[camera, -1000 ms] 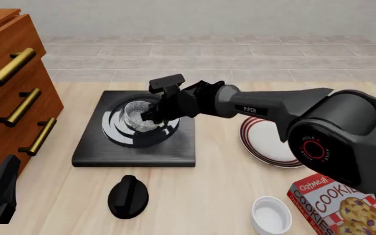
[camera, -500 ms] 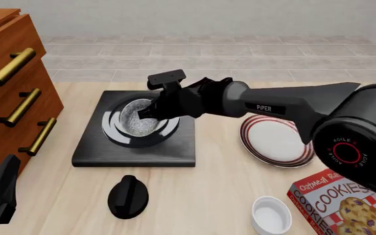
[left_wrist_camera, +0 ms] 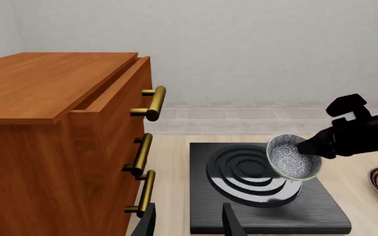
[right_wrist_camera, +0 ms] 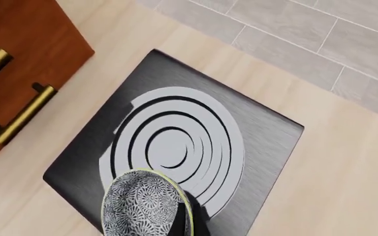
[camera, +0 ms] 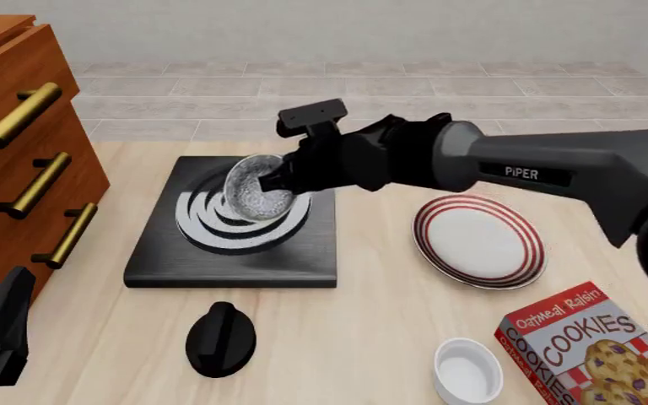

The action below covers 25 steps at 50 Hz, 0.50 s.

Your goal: Pick the akita bowl on the stove and place it on the plate.

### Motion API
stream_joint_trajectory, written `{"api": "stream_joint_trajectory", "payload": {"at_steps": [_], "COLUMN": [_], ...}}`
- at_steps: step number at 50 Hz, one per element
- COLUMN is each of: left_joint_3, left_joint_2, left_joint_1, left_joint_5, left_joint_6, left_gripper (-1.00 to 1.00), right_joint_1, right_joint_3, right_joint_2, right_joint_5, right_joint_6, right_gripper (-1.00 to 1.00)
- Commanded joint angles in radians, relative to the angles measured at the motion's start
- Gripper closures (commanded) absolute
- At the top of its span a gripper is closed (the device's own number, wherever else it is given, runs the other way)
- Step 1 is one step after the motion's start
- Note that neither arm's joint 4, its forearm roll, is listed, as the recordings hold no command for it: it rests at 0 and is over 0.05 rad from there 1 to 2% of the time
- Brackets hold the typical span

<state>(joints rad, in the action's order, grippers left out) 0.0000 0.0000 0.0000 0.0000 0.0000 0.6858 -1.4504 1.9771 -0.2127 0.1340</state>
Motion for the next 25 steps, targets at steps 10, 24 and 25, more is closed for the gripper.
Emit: {"api": "stream_joint_trajectory", "payload": {"at_steps": [10,24,25], "left_joint_3": [0.000,0.000,0.000], "left_joint_2": [0.000,0.000,0.000], "left_joint_1": [0.000,0.000,0.000], "left_joint_5": [0.000,0.000,0.000], "left_joint_6": [0.000,0.000,0.000], "left_gripper": [-1.00,-1.00,-1.00], "right_joint_1": [-0.013,-0.079,-0.082], "right_joint_3": [0.148,0.231,0.236], "right_joint_2": [-0.134,-0.181,-0.182], "right_joint_5": [0.056,0.102,0.106], "right_joint_6": [0.034,0.039,0.040], "right_gripper": [1.00,1.00,1.00]}}
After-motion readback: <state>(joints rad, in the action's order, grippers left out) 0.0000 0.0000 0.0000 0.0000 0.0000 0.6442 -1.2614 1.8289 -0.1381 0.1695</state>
